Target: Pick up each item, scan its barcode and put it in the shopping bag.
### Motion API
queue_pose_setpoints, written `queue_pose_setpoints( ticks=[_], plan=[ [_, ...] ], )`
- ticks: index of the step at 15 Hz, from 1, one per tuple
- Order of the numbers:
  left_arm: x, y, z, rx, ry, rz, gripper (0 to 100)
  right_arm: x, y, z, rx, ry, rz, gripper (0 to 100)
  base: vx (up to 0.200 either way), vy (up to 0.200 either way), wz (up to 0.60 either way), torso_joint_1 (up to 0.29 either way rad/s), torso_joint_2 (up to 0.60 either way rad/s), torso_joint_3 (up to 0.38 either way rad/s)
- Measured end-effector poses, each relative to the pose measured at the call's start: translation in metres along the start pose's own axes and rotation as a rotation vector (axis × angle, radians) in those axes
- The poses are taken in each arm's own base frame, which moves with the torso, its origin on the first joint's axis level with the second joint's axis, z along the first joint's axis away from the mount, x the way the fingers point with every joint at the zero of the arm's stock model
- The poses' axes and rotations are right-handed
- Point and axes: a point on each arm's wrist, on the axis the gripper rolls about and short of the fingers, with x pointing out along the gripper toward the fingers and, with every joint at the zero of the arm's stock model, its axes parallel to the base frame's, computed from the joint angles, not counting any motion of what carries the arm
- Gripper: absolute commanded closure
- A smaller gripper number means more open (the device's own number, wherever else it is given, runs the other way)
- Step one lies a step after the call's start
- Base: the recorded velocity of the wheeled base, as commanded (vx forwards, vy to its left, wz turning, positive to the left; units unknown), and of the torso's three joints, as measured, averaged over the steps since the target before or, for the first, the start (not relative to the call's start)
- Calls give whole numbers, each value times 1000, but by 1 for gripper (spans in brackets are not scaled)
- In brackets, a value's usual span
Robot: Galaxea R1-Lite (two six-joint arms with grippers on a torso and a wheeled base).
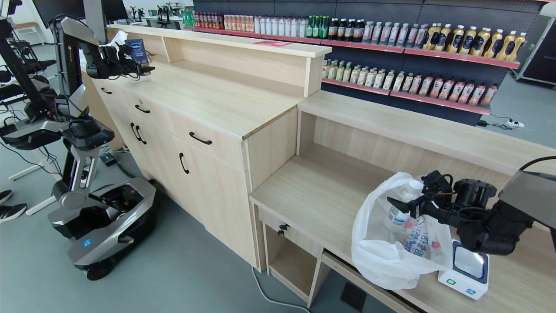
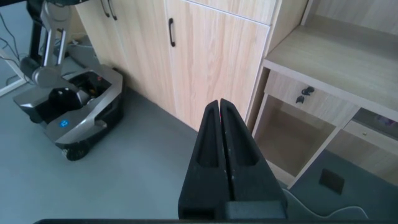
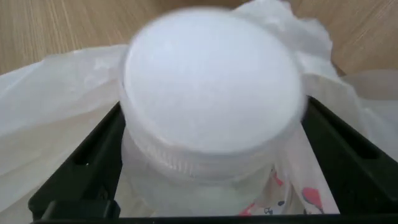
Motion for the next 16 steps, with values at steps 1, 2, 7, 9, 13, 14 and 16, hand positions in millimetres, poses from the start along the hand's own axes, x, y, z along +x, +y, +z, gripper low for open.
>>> queue_pose_setpoints(
  ticks=[1,2,7,9,13,14,16],
  plan=[
    [0,0,0,0,0,-1,100,-9,-2,13,11,7,-5,0,0,0,0,0,0,0],
    [0,0,0,0,0,0,100,-19,-4,27,20,15,-11,0,0,0,0,0,0,0],
    [0,0,0,0,0,-1,100,-114,5,110,50,63,-89,0,0,0,0,0,0,0],
    [0,0,0,0,0,-1,100,-162,21,131,32,86,-167,0,0,0,-300,1,4,1],
    [0,0,0,0,0,0,100,-235,33,132,24,353,-620,0,0,0,-600,4,2,5],
    [0,0,0,0,0,1,100,-246,32,129,36,415,-724,0,0,0,-600,2,2,7],
    [0,0,0,0,0,-1,100,-262,30,121,93,584,-953,0,0,0,-600,7,5,-2]
  ],
)
